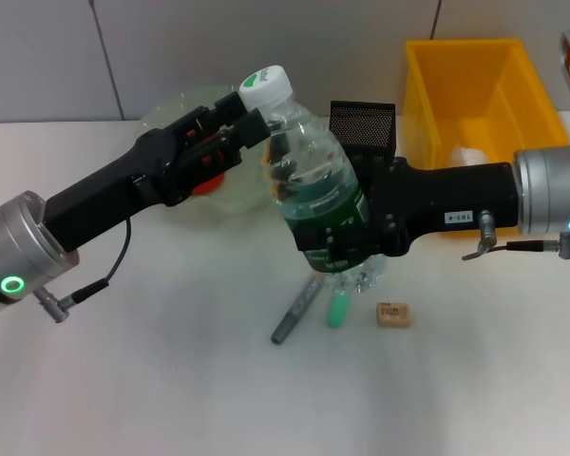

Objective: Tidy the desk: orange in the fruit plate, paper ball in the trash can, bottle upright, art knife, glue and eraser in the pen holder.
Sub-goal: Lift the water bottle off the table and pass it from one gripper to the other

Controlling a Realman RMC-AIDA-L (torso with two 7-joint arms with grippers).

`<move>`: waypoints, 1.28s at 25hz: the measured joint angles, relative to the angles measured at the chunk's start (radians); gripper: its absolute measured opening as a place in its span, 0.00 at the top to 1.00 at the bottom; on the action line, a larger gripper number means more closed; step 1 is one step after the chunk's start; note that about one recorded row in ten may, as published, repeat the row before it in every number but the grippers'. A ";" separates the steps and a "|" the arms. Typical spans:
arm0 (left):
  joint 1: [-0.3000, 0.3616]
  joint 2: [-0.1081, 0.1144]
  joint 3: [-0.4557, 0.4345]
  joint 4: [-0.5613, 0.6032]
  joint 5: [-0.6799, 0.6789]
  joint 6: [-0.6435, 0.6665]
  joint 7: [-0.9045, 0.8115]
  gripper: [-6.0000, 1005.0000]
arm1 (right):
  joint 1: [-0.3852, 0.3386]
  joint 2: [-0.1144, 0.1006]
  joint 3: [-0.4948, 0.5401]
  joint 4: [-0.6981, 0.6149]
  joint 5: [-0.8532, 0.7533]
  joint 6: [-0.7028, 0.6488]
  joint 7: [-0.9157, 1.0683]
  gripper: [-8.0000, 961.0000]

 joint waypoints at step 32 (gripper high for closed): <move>0.023 0.001 0.067 -0.051 0.013 -0.065 0.059 0.29 | -0.004 0.000 -0.003 0.152 -0.008 0.021 -0.080 0.21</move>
